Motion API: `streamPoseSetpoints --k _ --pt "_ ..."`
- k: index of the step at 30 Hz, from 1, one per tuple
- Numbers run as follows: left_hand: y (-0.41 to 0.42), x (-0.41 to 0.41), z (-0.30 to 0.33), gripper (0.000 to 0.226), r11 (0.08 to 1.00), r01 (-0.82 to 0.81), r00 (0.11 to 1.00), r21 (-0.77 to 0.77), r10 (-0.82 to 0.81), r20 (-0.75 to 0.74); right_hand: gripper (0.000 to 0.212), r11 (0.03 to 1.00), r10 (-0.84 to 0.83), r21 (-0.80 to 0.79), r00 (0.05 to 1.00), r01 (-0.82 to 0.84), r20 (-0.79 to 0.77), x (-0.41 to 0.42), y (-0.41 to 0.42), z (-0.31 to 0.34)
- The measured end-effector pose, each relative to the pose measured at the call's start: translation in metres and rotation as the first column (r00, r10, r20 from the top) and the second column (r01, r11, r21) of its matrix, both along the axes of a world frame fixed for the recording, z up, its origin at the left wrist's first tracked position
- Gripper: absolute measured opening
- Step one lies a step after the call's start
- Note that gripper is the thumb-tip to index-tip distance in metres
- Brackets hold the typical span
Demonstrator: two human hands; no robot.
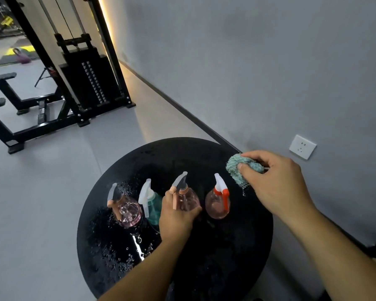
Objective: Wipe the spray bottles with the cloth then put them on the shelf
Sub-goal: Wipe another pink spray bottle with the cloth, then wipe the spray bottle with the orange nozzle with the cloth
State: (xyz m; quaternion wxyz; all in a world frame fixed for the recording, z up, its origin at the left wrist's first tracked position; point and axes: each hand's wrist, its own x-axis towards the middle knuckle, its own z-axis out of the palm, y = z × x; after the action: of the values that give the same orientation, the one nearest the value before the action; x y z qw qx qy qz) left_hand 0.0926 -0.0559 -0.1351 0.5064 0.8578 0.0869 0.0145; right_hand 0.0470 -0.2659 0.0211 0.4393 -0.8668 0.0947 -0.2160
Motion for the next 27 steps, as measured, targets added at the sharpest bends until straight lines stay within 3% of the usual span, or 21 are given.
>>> streamPoseSetpoints --k 13,17,22,27 --pt "-0.006 0.006 -0.031 0.079 0.999 -0.033 0.999 0.000 0.033 -0.026 0.017 0.999 -0.006 -0.043 1.000 0.005 -0.018 0.013 0.000 -0.013" --pt "-0.006 0.004 -0.034 0.093 0.996 -0.054 0.998 -0.078 0.050 -0.047 0.016 0.999 0.007 -0.034 1.000 -0.008 -0.027 0.012 -0.001 -0.013" --pt "0.001 -0.001 -0.039 0.111 0.999 -0.034 0.995 -0.014 0.033 -0.093 0.016 0.999 0.011 -0.034 0.999 -0.012 -0.038 0.012 0.000 -0.013" --pt "0.012 -0.017 -0.023 0.059 0.986 -0.046 0.993 0.160 0.062 -0.099 0.015 0.999 0.024 -0.028 0.998 -0.025 -0.050 0.007 0.002 -0.008"
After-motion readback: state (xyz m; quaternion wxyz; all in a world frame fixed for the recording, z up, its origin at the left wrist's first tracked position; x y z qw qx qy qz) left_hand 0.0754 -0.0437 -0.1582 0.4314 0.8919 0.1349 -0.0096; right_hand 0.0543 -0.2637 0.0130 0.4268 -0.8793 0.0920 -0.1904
